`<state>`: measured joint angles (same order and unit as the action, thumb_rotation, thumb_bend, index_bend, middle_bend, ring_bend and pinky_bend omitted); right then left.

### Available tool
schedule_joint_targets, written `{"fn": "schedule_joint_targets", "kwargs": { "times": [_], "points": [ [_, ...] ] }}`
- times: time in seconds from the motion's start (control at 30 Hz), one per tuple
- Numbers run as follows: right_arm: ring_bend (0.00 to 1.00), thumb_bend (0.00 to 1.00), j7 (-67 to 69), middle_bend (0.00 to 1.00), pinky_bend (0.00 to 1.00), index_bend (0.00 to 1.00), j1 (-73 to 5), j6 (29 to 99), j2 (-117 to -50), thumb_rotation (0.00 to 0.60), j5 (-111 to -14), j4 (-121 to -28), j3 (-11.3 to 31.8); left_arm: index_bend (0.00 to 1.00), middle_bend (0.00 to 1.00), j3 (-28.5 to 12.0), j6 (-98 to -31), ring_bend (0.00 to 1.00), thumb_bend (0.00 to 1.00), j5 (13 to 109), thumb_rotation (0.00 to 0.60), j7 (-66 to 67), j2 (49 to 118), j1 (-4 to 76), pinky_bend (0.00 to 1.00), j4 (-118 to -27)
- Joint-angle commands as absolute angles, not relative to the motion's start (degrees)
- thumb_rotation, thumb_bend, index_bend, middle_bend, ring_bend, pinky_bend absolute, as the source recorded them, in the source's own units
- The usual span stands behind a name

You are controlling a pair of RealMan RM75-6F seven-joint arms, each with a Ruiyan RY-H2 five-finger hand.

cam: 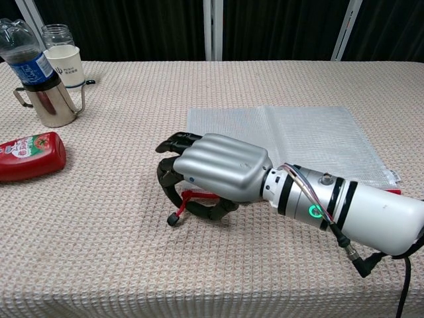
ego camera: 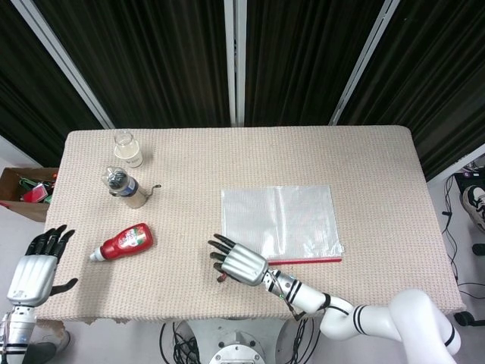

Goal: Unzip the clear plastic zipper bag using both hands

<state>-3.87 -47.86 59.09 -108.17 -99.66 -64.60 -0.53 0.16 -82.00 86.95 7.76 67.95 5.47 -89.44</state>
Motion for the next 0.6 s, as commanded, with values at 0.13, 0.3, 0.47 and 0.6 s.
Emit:
{"fn": "schedule_joint_targets", "kwargs": {
  "times": [0.13, 0.3, 0.47, 0.6],
  "points": [
    [0.1, 0.6, -3.1, 0.33, 0.01, 0.86, -47.7, 63.9, -105.6, 0.6, -102.9, -65.7, -1.4, 0.11, 0.06, -0.2, -77.5, 0.06, 0.09, 89.6, 0.6, -0.6, 67.9, 9.5, 0.14, -89.8],
    [0.11, 0.6, -3.0, 0.34, 0.01, 0.92, -48.0, 67.9, -102.2, 0.6, -106.2, -67.0, -2.1, 0.12, 0.06, -1.7, -72.9, 0.06, 0.09, 92.4, 0.6, -8.8, 70.0, 15.3, 0.14, -87.2],
    [0.06, 0.6, -4.1, 0.31, 0.0, 0.96, -48.0, 71.0, -99.3, 0.6, -108.0, -68.4, -1.8, 0.13, 0.06, -2.9, -67.8, 0.06, 0.09, 94.7, 0.6, -15.1, 72.6, 21.8, 0.14, -84.8],
    [0.0, 0.6, -4.7, 0.27, 0.0, 0.99, -47.8, 73.2, -98.2, 0.6, -109.0, -68.4, -1.5, 0.13, 0.06, -3.4, -65.4, 0.06, 0.09, 95.9, 0.6, -20.0, 75.2, 25.7, 0.14, -82.6]
  ]
}}
